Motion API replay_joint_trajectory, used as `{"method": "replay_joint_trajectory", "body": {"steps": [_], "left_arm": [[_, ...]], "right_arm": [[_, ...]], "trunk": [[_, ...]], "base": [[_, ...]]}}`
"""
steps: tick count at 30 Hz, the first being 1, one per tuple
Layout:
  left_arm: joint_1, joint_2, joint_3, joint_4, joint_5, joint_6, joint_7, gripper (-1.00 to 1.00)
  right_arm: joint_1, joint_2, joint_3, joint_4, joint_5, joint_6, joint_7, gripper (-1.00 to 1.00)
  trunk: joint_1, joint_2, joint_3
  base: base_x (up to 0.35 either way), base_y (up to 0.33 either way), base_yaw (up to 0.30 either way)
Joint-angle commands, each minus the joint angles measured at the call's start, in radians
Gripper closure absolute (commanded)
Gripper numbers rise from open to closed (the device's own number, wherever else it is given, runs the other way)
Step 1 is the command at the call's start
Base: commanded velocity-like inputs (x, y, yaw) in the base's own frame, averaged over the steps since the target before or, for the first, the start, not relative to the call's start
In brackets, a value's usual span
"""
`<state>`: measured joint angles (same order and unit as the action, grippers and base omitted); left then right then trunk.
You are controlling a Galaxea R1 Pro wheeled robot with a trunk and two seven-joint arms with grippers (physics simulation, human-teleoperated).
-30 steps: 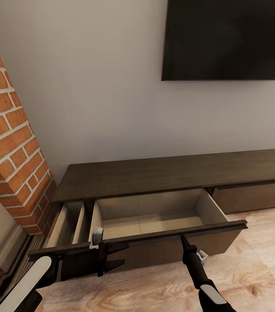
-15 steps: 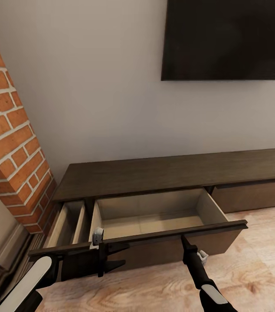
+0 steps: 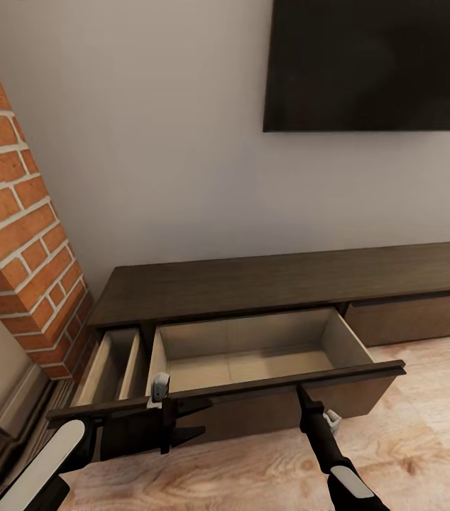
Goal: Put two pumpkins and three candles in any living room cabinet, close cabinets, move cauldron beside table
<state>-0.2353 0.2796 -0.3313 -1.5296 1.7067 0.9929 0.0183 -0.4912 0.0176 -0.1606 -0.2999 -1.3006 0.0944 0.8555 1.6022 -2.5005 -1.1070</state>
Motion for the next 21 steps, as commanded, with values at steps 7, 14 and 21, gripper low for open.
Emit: {"method": "replay_joint_trajectory", "body": {"steps": [7,14,21], "left_arm": [[-0.001,0.001,-0.002,0.000,0.004,0.001,0.001,-1.00],[-0.001,0.001,-0.002,0.000,0.004,0.001,0.002,-1.00],[-0.001,0.000,-0.002,0.000,0.004,0.001,0.002,-1.00]], "right_arm": [[-0.001,0.028,0.029,-0.001,0.003,0.013,0.031,1.00],[-0.001,0.028,0.028,-0.001,0.003,0.012,0.033,1.00],[-0.001,0.028,0.028,-0.001,0.003,0.012,0.036,1.00]], "trunk": [[0.000,0.000,-0.001],[0.000,0.000,-0.001],[0.000,0.000,-0.001]], "base": [[-0.002,0.000,0.000],[0.000,0.000,0.000],[0.000,0.000,0.000]]}}
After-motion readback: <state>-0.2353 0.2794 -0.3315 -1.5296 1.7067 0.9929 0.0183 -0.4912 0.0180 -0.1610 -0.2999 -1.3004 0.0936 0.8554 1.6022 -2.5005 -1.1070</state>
